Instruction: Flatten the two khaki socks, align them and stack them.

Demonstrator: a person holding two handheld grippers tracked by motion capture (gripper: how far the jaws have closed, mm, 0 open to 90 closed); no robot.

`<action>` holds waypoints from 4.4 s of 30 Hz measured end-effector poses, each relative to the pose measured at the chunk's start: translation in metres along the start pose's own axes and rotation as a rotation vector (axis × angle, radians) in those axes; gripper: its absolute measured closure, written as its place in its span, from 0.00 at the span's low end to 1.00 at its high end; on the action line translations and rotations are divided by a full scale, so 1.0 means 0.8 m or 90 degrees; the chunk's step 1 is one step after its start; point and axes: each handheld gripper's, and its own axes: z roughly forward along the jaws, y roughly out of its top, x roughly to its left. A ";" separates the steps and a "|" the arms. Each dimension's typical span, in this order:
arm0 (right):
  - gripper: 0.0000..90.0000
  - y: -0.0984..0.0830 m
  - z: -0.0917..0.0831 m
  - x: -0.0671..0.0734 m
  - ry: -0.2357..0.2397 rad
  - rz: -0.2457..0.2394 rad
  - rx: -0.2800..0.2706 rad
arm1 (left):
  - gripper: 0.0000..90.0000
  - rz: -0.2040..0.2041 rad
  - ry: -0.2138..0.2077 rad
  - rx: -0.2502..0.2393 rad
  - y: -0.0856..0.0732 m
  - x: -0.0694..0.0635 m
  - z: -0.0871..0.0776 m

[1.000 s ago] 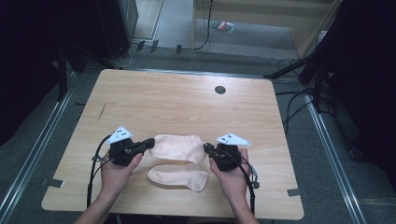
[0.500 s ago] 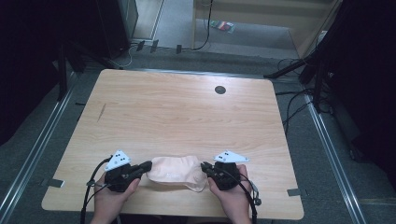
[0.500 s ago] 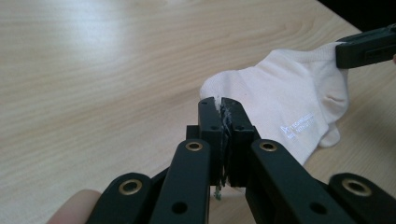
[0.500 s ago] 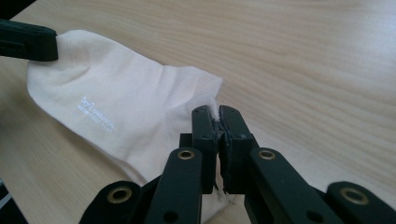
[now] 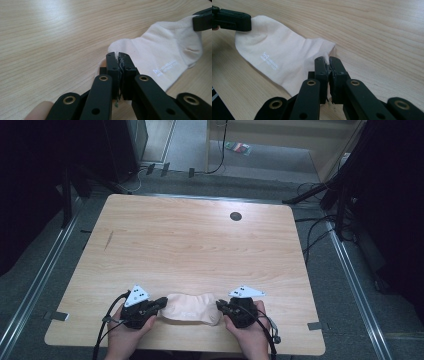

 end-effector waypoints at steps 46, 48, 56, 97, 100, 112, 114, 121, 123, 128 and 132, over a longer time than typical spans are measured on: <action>1.00 -0.022 0.042 0.004 -0.008 0.010 0.004 | 0.74 0.072 0.016 0.032 -0.016 -0.001 0.026; 1.00 -0.021 0.043 0.000 -0.016 0.008 -0.003 | 0.74 0.085 0.023 0.028 -0.014 -0.002 0.030; 0.94 -0.005 0.049 -0.011 -0.040 0.003 -0.045 | 0.57 0.087 -0.006 -0.012 0.000 0.005 0.036; 1.00 0.027 0.093 0.015 -0.048 -0.102 -0.010 | 0.41 0.128 -0.023 0.047 0.000 0.026 0.036; 1.00 0.026 0.092 0.010 -0.047 -0.086 -0.012 | 0.48 0.123 -0.016 0.046 0.000 0.029 0.036; 1.00 0.023 0.086 -0.006 -0.033 -0.030 -0.013 | 0.52 0.150 -0.006 0.041 -0.003 0.026 0.037; 1.00 0.022 0.085 -0.008 -0.004 -0.037 -0.015 | 0.46 0.147 -0.019 0.041 -0.002 0.027 0.037; 0.92 0.018 0.066 0.001 0.003 -0.049 -0.017 | 0.35 0.162 0.002 0.054 0.002 0.029 0.041; 0.92 0.011 0.058 0.000 -0.009 -0.041 -0.004 | 0.35 0.162 0.002 0.053 0.002 0.028 0.041; 0.93 -0.003 0.048 -0.007 -0.022 -0.033 0.026 | 0.35 0.165 0.005 0.054 0.002 0.029 0.041; 0.94 0.000 0.051 -0.012 -0.042 -0.046 0.016 | 0.35 0.164 0.008 0.053 0.002 0.030 0.041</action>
